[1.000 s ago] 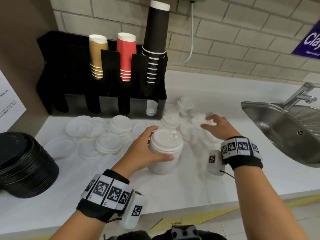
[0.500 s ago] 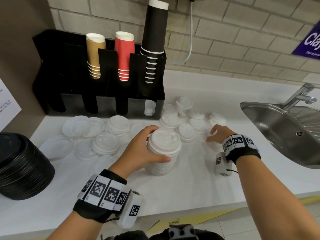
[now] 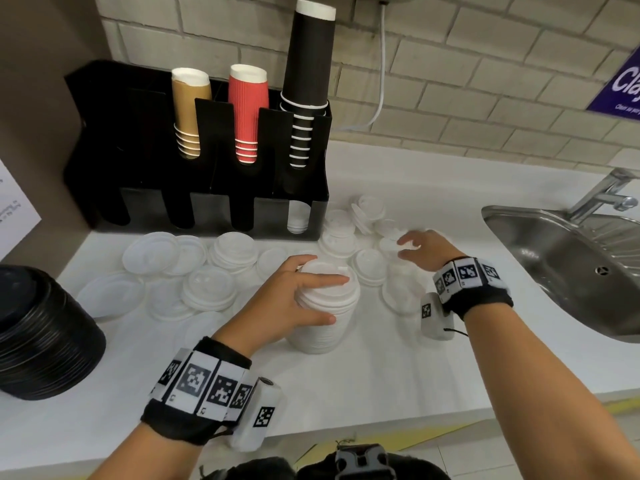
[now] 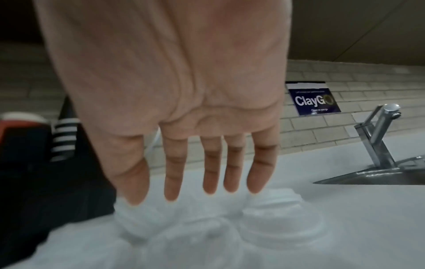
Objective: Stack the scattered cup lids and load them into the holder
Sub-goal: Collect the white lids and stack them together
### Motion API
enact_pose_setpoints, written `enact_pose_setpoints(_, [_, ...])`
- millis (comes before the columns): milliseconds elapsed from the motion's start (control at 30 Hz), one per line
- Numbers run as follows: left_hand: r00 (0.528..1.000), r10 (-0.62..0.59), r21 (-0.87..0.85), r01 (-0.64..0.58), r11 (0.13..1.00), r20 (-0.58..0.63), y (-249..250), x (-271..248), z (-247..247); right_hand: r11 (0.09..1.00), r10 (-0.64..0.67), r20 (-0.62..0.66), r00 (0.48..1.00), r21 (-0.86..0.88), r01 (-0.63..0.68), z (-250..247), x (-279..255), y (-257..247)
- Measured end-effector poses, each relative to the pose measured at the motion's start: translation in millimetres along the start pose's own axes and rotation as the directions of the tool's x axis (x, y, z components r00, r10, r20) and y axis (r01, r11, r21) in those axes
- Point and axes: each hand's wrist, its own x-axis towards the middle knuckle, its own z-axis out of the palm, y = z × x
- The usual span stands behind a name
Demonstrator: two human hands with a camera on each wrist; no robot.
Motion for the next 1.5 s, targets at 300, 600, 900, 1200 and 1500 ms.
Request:
enact_pose_setpoints(300, [1.0, -0.007, -0.008, 0.007, 1.0, 0.006, 1, -2, 0, 0.966, 0.078, 0.059, 0.995, -0.252, -0.061, 24, 29, 3])
enact_pose_setpoints(600, [0.999, 0.039, -0.015, -0.039, 0.999, -0.027, -2, -2, 2, 0.996, 0.068, 0.02, 0.997, -0.066, -0.067, 15, 27, 9])
enact_pose_setpoints(900, [0.999, 0.04, 0.01, -0.04, 0.999, 0.015, -1, -7, 1, 0.906, -0.149, -0.108, 0.983, 0.383, 0.179, -14, -37, -14])
enact_pose_setpoints(1200, [0.994, -0.038, -0.142, 0.023, 0.99, -0.106, -8, -5, 2, 0.663, -0.512, -0.074, 0.856, 0.6, 0.449, 1, -91, -62])
enact_pose_setpoints(1500, [0.981, -0.032, -0.158, 0.001, 0.987, -0.194, -24, -1, 8, 0.746, -0.542, -0.046, 0.839, 0.434, 0.505, 14, -94, -88])
